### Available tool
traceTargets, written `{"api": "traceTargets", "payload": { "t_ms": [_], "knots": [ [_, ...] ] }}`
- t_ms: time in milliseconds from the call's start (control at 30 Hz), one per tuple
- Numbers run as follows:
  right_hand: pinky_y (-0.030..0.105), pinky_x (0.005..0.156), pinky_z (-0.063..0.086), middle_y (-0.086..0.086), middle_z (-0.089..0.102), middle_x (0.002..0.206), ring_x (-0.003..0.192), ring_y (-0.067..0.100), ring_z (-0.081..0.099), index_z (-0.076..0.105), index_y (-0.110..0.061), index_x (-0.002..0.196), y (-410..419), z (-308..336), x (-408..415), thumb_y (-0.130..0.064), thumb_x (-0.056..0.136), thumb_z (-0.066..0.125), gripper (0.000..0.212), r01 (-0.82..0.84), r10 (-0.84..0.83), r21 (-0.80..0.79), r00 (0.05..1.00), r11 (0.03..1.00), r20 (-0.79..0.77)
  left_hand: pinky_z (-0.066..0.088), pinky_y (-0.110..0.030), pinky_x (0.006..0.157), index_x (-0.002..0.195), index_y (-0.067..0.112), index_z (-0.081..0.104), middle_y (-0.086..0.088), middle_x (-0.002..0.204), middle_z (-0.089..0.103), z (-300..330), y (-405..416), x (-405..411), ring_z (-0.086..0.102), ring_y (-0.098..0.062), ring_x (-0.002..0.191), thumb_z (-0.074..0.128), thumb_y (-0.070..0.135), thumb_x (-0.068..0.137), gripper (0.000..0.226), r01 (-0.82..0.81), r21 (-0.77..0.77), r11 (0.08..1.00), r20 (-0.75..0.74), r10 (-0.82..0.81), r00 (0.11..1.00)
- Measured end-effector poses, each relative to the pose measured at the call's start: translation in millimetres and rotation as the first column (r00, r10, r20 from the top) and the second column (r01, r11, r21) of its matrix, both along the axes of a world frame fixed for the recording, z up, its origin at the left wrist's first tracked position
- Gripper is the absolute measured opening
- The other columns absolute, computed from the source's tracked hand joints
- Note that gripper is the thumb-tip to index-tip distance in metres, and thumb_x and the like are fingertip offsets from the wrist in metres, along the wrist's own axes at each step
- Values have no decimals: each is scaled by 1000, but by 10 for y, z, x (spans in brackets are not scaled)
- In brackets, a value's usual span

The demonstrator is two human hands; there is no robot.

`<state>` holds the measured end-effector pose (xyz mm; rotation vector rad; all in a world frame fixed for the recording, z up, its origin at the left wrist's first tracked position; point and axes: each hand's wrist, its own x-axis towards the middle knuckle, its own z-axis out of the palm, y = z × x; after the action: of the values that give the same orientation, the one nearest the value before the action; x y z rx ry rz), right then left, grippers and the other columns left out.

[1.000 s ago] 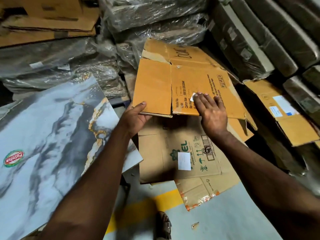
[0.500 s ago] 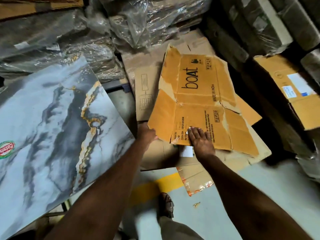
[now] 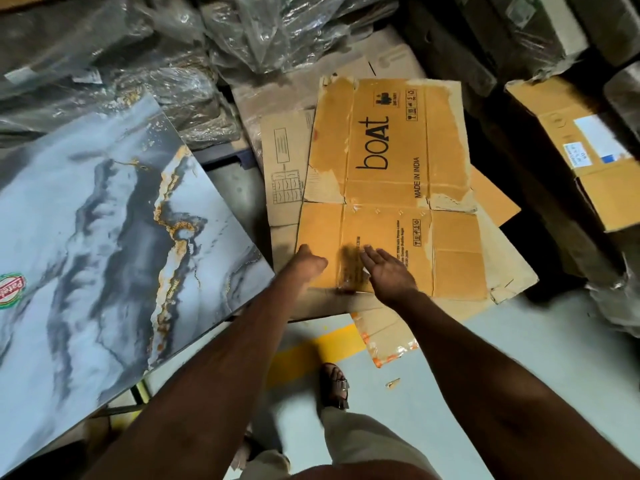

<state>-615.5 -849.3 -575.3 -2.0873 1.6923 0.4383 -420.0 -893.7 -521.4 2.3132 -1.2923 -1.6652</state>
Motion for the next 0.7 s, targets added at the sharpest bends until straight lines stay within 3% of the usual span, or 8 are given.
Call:
{"api": "traceTargets", "payload": {
  "t_ms": [100,167,333,433,533,633,700],
  "knots": [
    [39,121,22,2,6,166,151,25,14,7,-18,159,-10,246,126,-17,98,47,72,-12,15,-71,999,997,42,38,-34,110,155,11,20,-13,154,35,155,68,27,42,-29,136,52,19,100,64,-17,-153,988,-146,-6,989],
    [40,119,25,4,11,166,150,26,17,14,-16,158,-18,462,269,-17,97,50,71,-29,46,-157,993,987,106,36,-34,112,155,8,21,-16,155,36,303,138,126,40,-27,139,49,10,101,61,-28,-303,953,-212,-39,976],
    [46,112,38,11,37,156,140,33,40,41,-10,149,-42,980,896,-12,88,59,63,-121,283,-460,911,880,301,35,-25,110,149,5,35,-9,143,49,769,439,765,45,-18,134,47,-3,97,53,-37,-591,806,-184,-89,979],
    [45,111,40,13,46,150,135,32,47,49,-8,143,-27,1215,1526,-12,86,55,58,-150,429,-548,797,823,425,38,-33,112,142,4,46,-11,140,53,965,782,1419,50,-18,129,51,-3,96,48,-123,-697,707,-121,54,991],
    [47,100,49,23,56,138,121,39,58,57,1,133,82,1334,2365,-6,79,59,55,-232,584,-598,639,767,501,40,-35,111,141,7,48,-7,142,52,1119,1339,2215,51,-18,129,51,9,97,44,-199,-721,664,-78,208,975],
    [49,87,56,27,59,131,107,43,65,61,4,126,453,1449,3281,-4,69,63,57,-419,723,-595,487,685,490,40,-32,110,141,7,47,-6,141,53,1306,2103,2961,51,-15,129,48,23,92,52,-306,-758,576,-44,423,905],
    [47,89,56,22,58,135,111,38,64,60,0,129,771,1486,3830,-9,76,55,54,-517,808,-621,390,589,441,42,-36,109,139,5,50,-9,139,56,1373,2637,3400,53,-17,128,50,13,96,43,-380,-768,515,-33,561,827]
  ]
}}
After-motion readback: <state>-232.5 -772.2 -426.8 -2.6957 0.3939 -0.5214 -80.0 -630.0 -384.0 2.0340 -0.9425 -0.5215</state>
